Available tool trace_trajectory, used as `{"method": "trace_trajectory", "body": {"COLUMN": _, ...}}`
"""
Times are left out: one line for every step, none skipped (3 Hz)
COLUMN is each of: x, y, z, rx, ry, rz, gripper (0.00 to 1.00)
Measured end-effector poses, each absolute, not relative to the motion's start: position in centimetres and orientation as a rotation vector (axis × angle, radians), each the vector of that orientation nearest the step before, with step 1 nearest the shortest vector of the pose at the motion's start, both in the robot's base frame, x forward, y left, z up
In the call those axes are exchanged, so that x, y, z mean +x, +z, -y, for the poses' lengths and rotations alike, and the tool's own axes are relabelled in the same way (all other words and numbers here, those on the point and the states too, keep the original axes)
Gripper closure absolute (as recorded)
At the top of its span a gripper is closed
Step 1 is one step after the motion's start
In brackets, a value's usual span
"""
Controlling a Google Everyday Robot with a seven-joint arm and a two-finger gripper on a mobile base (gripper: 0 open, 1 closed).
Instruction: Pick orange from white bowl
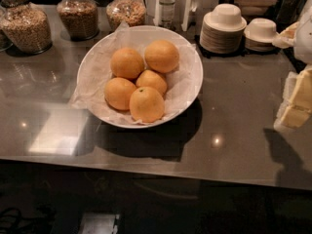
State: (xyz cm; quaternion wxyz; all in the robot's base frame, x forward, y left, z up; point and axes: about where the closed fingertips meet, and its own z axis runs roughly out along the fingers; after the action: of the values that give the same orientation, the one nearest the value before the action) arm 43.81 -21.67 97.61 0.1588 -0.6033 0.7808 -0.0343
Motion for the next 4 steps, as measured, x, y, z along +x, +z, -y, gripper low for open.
{"method": "trace_trajectory", "body": {"x": 43.8, "y": 97.6, "z": 21.6, "rx": -1.725, "ry": -0.098, "rz": -2.231, "gripper": 0.0}}
{"method": "trace_trajectory", "body": {"x": 45.3, "y": 97.6, "z": 20.6, "rx": -1.733, "ry": -0.085, "rz": -2.197, "gripper": 0.0}}
{"method": "trace_trajectory", "body": {"x": 48.1, "y": 97.3, "z": 18.8, "rx": -1.749, "ry": -0.054, "rz": -2.155, "gripper": 0.0}}
{"method": "trace_trajectory", "body": {"x": 51.3, "y": 97.0, "z": 17.1, "rx": -1.752, "ry": -0.025, "rz": -2.119, "gripper": 0.0}}
